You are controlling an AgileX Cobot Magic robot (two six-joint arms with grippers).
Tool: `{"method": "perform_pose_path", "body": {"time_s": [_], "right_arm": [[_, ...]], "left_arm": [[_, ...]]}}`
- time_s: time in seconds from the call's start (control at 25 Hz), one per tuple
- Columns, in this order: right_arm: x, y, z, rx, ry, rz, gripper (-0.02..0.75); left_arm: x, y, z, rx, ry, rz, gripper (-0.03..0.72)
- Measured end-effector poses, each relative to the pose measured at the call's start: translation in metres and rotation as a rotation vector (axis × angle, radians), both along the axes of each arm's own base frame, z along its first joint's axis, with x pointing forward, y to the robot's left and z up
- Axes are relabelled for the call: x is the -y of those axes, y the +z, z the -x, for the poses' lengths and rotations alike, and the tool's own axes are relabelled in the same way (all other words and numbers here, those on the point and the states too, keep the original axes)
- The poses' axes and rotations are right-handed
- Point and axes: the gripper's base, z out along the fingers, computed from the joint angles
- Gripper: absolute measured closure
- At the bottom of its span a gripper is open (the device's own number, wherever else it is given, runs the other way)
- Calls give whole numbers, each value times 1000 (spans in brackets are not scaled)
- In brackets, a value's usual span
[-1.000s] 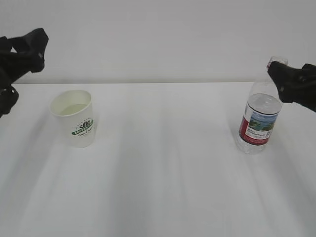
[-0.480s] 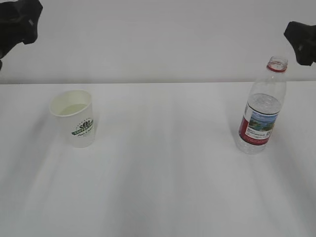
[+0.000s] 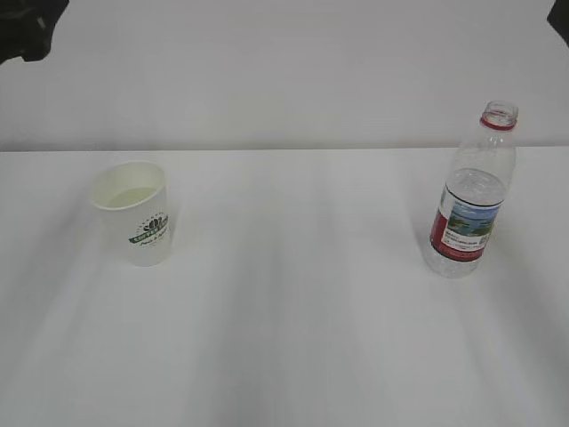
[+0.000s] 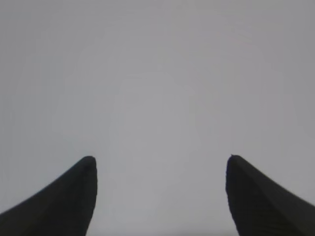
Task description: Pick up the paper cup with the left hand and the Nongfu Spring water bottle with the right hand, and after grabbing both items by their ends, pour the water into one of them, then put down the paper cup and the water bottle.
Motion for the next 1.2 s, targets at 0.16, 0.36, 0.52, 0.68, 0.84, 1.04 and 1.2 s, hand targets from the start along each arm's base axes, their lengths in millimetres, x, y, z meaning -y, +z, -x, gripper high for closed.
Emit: {"method": "perform_pose_path", "body": {"time_s": [0.16,0.36,0.52,0.68,0.84,1.04,1.2], "right_arm": [[2,14,9,10,-11,3,150],[4,36,22,40,-24,4,150],[6,54,33,66,-35,4,151],[8,69,47,70,-49,5,151],[11,78,65,74,-63,35,150],[14,84,89,74,-82,46,150],[17,88,108,77,-97,46,150]], "left_arm": [[1,7,0,-43,-13,-11,96],[1,28,8,-129,-45,-31,101],[1,55,20,-127,-83,-135,111],[-3,77,34,-105,-89,-201,114],[-10,94,54,-99,-85,-206,126],[-19,102,81,-142,-82,-220,154],[-27,104,104,-204,-81,-236,157]]}}
